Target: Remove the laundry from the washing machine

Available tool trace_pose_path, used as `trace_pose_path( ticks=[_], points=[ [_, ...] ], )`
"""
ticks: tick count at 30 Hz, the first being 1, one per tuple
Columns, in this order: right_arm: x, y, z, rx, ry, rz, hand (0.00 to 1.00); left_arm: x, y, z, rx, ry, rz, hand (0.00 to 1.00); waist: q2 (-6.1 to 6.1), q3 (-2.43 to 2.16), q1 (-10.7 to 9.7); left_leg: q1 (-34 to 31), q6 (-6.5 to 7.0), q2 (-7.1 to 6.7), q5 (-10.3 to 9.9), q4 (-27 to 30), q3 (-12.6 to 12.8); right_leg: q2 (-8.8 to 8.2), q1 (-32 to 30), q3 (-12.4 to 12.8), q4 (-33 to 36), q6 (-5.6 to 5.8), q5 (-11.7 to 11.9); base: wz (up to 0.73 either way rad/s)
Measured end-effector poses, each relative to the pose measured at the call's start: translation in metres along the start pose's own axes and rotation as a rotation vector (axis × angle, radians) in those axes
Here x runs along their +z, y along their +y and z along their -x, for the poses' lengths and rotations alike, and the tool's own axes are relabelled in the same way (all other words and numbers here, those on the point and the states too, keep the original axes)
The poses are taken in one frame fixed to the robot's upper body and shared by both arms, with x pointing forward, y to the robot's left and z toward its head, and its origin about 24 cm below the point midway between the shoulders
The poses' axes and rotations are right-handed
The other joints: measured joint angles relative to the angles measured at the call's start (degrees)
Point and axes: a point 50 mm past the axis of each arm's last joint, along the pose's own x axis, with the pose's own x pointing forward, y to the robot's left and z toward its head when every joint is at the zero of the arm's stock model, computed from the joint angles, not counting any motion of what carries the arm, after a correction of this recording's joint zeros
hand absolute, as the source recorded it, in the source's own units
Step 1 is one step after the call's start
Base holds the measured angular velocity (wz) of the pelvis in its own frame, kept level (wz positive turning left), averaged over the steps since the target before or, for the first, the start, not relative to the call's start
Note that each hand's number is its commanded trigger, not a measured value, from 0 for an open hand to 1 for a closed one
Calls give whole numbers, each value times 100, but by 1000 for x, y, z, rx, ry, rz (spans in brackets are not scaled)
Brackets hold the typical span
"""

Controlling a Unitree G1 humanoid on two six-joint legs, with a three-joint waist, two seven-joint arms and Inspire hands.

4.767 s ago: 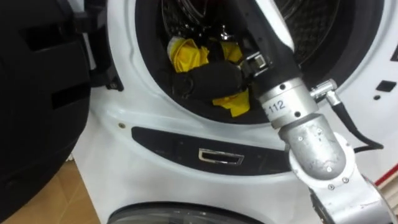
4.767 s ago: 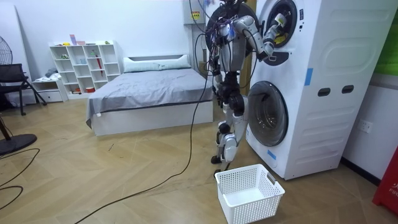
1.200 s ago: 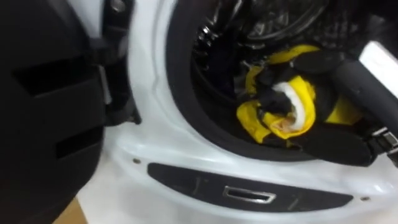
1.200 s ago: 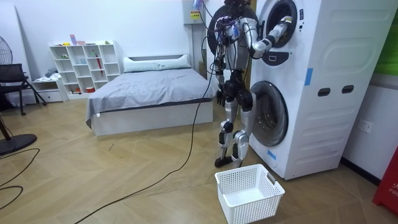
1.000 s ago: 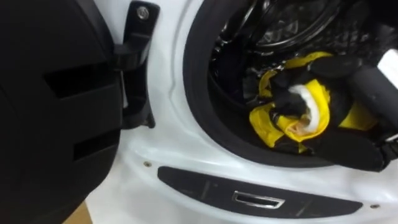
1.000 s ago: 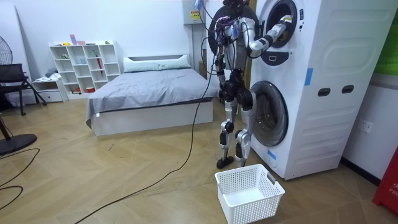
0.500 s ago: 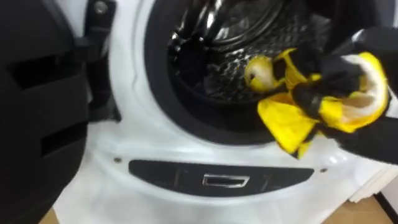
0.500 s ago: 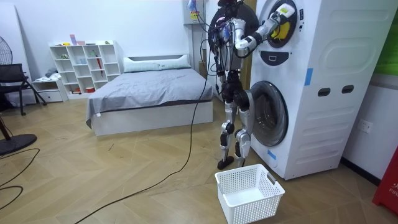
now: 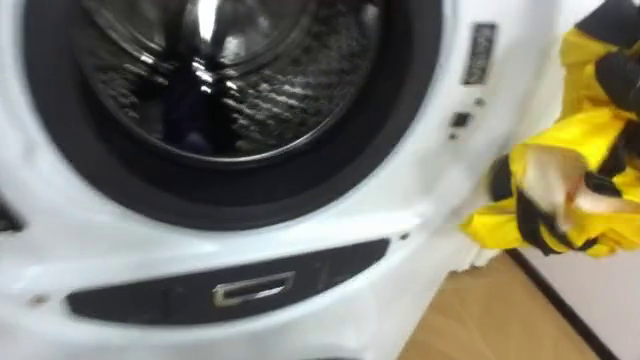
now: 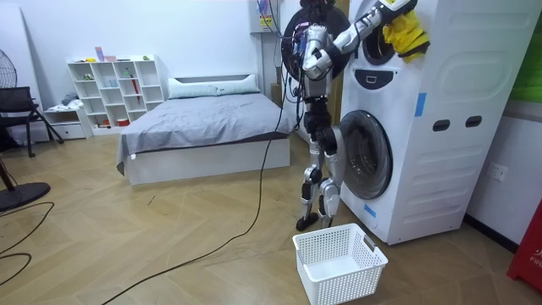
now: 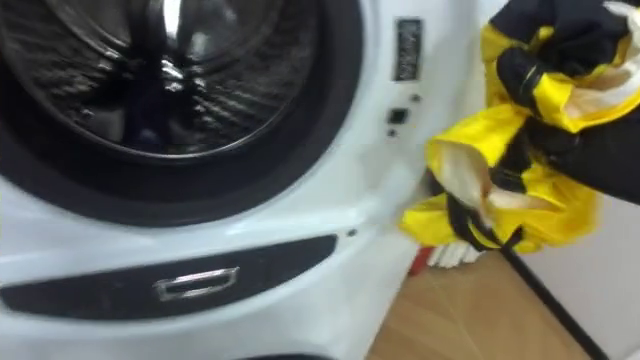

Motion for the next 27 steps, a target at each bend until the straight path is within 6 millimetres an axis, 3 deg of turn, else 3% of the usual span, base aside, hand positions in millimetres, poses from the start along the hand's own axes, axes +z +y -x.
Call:
trace_pose_path(
  ticks=[7,12,15,16,21,26,27],
  points=[
    [-8,-6,2,-32,38,3,100,-2,13,-3,34,-9,-26,0,8,4,-144,135,-141,83,-74,-4,302,197,11,362,15,-27,8,-24],
    [-22,-6,13,2,148,-68,100,-5,17,-5,38,-3,-76,0,11,24,-164,110,-210,152,-123,-24,322,249,0,366,4,-39,12,-8],
    [-32,-6,21,20,214,-96,100,-4,17,-5,35,7,-86,0,48,43,-157,88,-235,162,-134,-27,469,303,-84,547,5,-39,12,-18],
    [-38,-7,27,25,253,-99,100,-4,17,-5,32,16,-88,0,79,69,-165,84,-252,163,-148,-24,483,327,-95,592,0,-40,14,-25],
    [-86,2,64,-38,511,-200,100,-5,18,-6,20,47,-133,0,161,86,-162,63,-278,172,-188,-39,480,400,-172,734,7,-41,15,-20],
    [-129,29,99,-17,742,-295,100,-3,13,-6,-29,52,-174,0,464,76,-152,41,-267,161,-262,-28,449,457,-221,852,20,-41,15,-17],
    [-137,36,109,4,802,-322,100,-2,11,-6,-42,47,-189,0,503,55,-159,16,-259,149,-267,-30,453,459,-259,874,32,-41,16,-13]
  ],
)
